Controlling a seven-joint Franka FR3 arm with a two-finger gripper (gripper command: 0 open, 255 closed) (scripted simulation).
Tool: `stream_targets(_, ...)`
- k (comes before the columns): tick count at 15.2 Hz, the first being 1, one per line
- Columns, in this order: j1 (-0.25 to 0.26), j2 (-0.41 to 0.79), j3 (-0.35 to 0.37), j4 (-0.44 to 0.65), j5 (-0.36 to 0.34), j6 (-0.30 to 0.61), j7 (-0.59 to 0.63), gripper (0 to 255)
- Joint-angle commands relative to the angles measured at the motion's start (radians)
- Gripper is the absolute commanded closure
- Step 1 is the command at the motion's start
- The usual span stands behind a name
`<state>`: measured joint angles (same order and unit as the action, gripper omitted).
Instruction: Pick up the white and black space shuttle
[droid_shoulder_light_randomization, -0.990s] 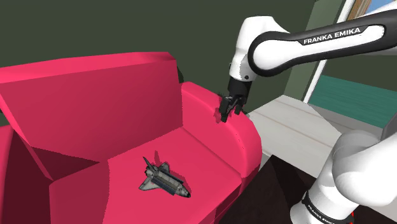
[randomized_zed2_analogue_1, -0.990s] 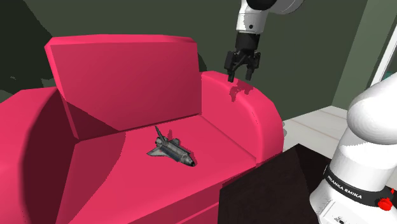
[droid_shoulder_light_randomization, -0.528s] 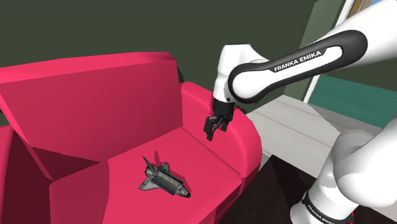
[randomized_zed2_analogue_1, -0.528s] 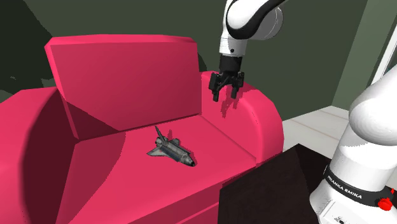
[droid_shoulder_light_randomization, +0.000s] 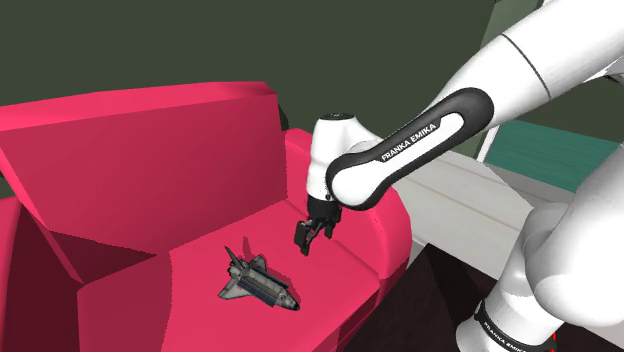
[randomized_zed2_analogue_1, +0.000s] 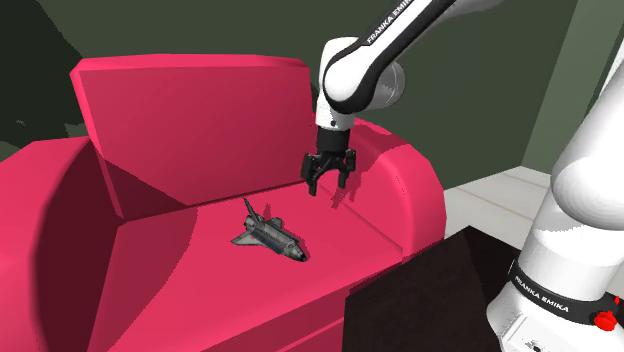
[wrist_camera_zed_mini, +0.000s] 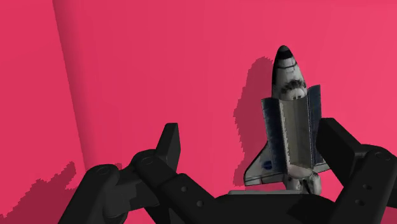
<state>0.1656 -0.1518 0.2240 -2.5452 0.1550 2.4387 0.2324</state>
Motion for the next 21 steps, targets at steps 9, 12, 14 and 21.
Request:
stream_targets(9,0.071,0.392,0.049,0.158,-0.093,0.209,0.153,0)
stream_targets(12,0.104,0.486,0.041,0.212,-0.122,0.242,0.190,0)
stream_targets(14,0.109,0.513,0.034,0.215,-0.130,0.266,0.194,0)
stream_targets(21,0.125,0.588,0.014,0.228,-0.152,0.328,0.204,0)
